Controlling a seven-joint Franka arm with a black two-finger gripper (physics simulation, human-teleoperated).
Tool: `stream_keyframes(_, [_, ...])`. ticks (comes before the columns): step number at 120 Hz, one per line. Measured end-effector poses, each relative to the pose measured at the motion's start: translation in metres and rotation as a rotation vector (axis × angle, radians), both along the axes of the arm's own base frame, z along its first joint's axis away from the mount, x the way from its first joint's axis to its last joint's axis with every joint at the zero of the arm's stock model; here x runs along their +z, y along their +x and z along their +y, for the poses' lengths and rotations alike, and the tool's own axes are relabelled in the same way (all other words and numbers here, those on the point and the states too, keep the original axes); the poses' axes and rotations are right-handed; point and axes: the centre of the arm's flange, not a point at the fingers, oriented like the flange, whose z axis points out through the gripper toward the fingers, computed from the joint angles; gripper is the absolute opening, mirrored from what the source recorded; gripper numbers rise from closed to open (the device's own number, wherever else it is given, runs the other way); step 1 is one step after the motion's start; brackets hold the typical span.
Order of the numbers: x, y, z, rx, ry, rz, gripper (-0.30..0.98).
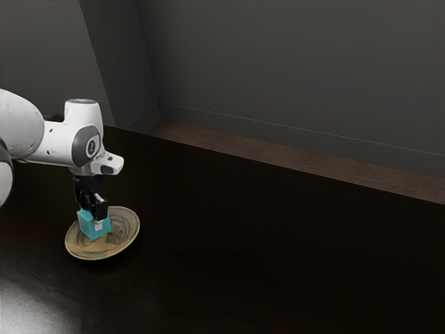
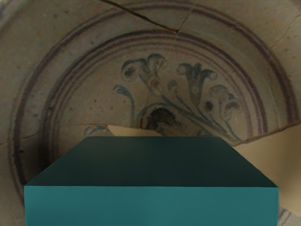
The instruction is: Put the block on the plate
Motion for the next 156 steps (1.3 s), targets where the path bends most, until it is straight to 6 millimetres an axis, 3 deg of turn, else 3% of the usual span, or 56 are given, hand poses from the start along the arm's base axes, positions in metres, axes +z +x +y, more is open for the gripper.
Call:
stream_keyframes(40, [0.005,0.004,-0.001,-0.002,-0.005,-0.013,0.61])
stream_keyframes(72, [0.071,0.028,-0.005,-0.022,-0.028,-0.12,0.66])
stream_keyframes(94, [0.121,0.045,-0.03,-0.05,-0.081,-0.183,0.68])
stream_keyframes(108, [0.165,0.059,-0.057,-0.08,-0.105,-0.209,0.68])
stream_keyframes(125, [0.225,0.076,-0.112,-0.136,-0.107,-0.219,0.68])
stream_keyframes(156, [0.286,0.076,-0.187,-0.102,-0.101,-0.164,0.68])
